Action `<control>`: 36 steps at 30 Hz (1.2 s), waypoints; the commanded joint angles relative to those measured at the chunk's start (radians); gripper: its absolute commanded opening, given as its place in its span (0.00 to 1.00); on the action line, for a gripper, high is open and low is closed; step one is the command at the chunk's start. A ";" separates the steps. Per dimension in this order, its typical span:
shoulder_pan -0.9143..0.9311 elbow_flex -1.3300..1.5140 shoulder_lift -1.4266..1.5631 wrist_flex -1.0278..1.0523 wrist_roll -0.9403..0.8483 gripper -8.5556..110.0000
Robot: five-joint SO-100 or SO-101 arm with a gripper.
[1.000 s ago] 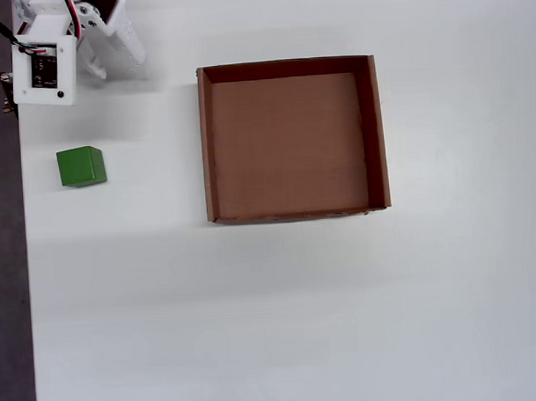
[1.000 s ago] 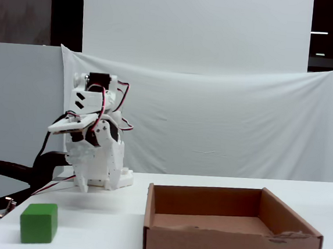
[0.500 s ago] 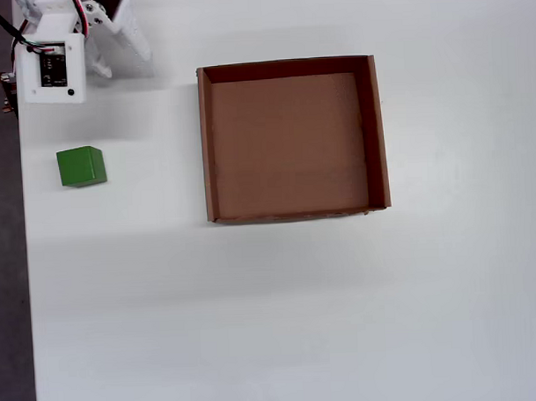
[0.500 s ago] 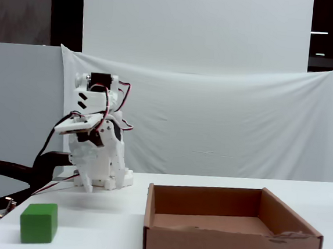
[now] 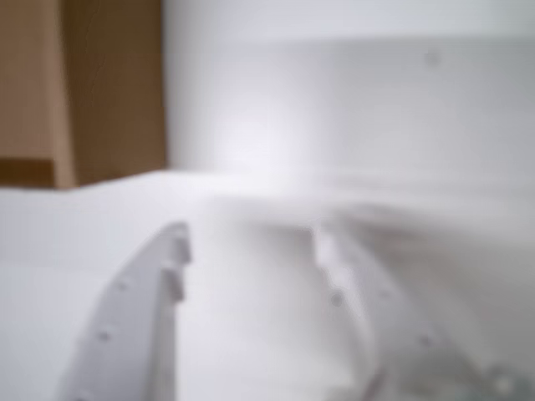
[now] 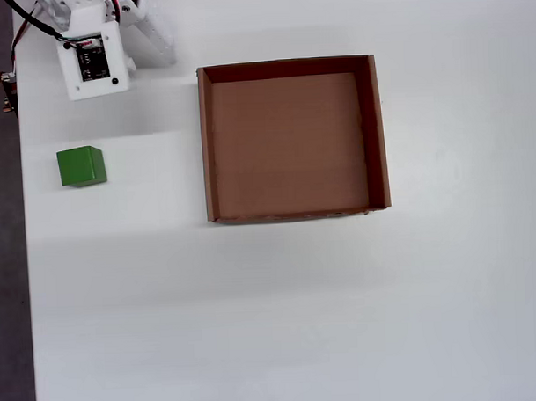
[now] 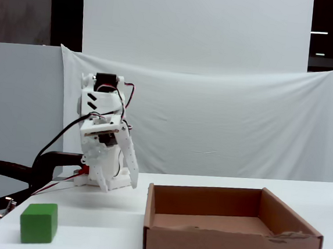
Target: Grasp a green cube and put it in a box.
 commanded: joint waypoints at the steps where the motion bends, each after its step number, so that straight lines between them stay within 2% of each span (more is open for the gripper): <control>1: 0.018 -0.008 0.006 -0.023 -0.006 0.24; 8: 0.115 -0.106 -0.054 -0.086 -0.115 0.27; 14: 0.195 -0.262 -0.264 -0.129 -0.238 0.30; 23: 0.328 -0.515 -0.643 -0.173 -0.535 0.32; 36: 0.407 -0.885 -1.150 -0.210 -0.620 0.35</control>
